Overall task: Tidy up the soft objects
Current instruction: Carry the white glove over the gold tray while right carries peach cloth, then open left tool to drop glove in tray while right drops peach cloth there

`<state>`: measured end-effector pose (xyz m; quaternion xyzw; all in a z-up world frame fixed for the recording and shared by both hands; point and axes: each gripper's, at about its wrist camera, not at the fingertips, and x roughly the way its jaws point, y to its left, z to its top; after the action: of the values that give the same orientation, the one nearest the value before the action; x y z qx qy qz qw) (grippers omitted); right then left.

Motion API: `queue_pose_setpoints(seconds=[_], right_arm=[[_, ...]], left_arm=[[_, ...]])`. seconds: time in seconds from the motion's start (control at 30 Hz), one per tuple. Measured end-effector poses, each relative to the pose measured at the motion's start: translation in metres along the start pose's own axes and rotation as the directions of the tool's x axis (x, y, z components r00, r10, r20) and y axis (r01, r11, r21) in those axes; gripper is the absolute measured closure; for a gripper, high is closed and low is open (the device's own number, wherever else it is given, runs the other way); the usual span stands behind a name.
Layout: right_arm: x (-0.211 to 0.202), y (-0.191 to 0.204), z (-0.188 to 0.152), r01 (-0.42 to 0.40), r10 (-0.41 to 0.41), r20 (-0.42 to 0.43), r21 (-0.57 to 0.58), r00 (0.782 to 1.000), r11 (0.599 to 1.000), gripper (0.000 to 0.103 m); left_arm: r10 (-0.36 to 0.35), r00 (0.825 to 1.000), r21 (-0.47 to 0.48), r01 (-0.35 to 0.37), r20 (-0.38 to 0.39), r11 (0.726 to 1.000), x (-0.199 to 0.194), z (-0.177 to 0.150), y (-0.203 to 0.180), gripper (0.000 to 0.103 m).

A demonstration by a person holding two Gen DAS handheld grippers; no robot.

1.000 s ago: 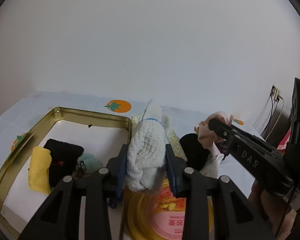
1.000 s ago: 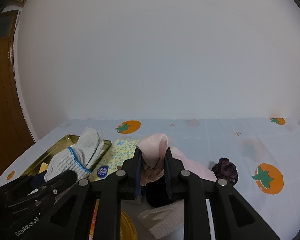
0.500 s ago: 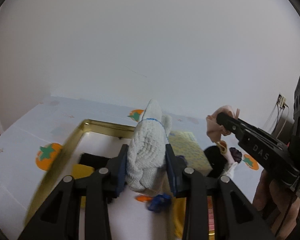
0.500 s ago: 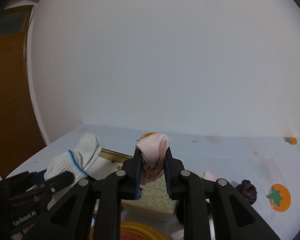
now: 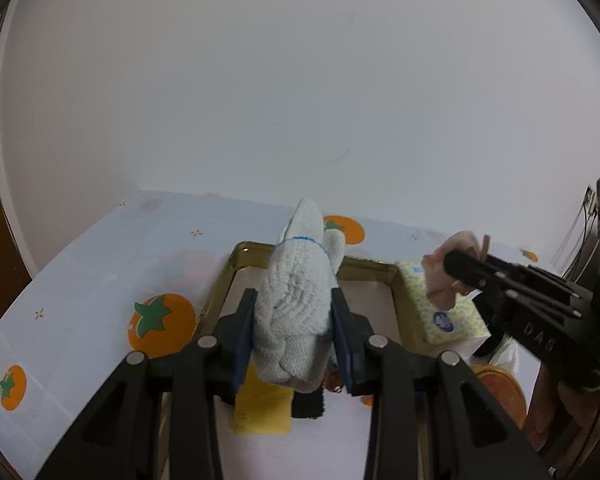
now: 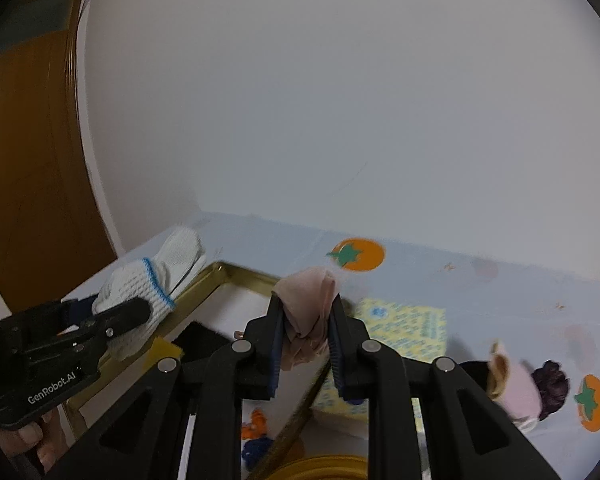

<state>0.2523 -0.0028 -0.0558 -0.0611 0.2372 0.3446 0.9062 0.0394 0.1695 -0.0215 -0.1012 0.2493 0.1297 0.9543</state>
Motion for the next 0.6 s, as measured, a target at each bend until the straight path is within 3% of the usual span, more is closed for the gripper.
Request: queue_pose_setpoints(seconds=[0.27,0.5,0.57,0.6], right_arm=[[0.026,0.020,-0.009,-0.017,0.014,-0.111,-0.023,0.994,1.000,0.081],[0.035,0.033,-0.014,-0.040,0.034,-0.155,-0.036,0.987,0.999,0.079],[0.036,0.033,-0.016,-0.054,0.047,-0.168,-0.034,0.985,0.998,0.074],[0.039,0.034,-0.017,-0.063,0.056,-0.179,-0.034,0.982,0.997,0.066]], left_arm=[[0.009,0.999,0.031,-0.008,-0.044,0.999,0.011,-0.001,0.005,0.069],[0.008,0.998,0.031,-0.007,-0.056,1.000,0.014,-0.003,0.011,0.068],[0.013,0.998,0.029,-0.011,-0.057,1.000,0.014,-0.003,0.012,0.067],[0.014,0.998,0.029,-0.013,-0.058,1.000,0.012,-0.002,0.011,0.062]])
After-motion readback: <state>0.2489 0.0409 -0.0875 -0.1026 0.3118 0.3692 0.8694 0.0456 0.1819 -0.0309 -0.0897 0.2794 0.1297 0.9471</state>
